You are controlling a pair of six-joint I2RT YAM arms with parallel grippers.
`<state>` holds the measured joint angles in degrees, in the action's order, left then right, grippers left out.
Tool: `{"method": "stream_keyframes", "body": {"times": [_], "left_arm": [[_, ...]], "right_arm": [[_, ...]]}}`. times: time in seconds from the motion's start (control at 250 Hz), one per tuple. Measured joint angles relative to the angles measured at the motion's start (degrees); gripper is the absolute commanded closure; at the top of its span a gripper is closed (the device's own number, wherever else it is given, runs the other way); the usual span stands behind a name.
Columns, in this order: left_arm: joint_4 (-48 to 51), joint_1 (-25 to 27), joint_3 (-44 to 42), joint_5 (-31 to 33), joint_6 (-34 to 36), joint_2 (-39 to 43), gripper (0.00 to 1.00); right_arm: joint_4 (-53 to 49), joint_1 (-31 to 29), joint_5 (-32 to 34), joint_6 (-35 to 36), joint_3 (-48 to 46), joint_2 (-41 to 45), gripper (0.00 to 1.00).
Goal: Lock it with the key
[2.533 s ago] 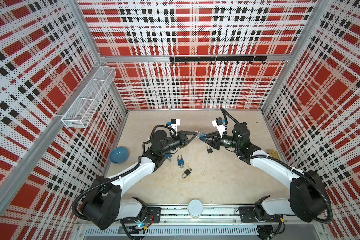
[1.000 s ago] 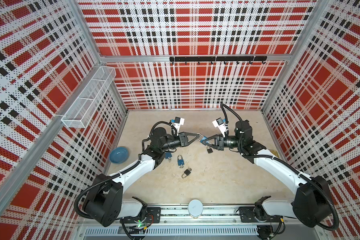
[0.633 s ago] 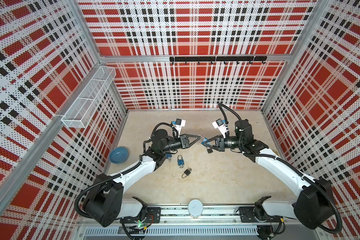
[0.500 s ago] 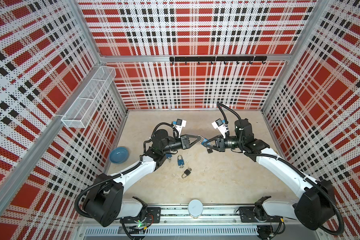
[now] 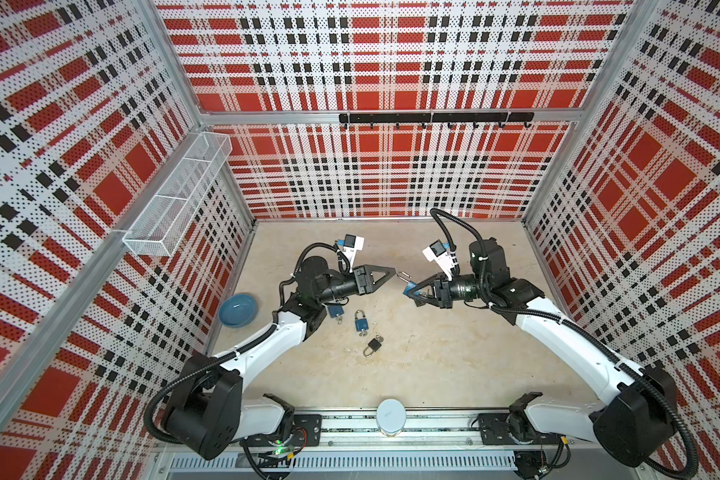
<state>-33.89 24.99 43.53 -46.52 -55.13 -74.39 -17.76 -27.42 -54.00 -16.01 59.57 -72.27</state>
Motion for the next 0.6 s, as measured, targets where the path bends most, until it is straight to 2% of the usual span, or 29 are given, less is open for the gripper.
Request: {"method": "stream_keyframes", "body": {"times": [0.204,0.6], "left_arm": [[-2.95,-1.27,0.59,-2.01,-2.05,0.63,0.44],[-5.57,3.17,3.89,-5.64,-3.72,-7.39,0.50]], "right_arm": [[-0.59,-0.02,-0.37,0.07,0.00,0.00,1.00],[-0.68,-0.26,-0.90,0.02,-0.02,0.00,1.00]]}}
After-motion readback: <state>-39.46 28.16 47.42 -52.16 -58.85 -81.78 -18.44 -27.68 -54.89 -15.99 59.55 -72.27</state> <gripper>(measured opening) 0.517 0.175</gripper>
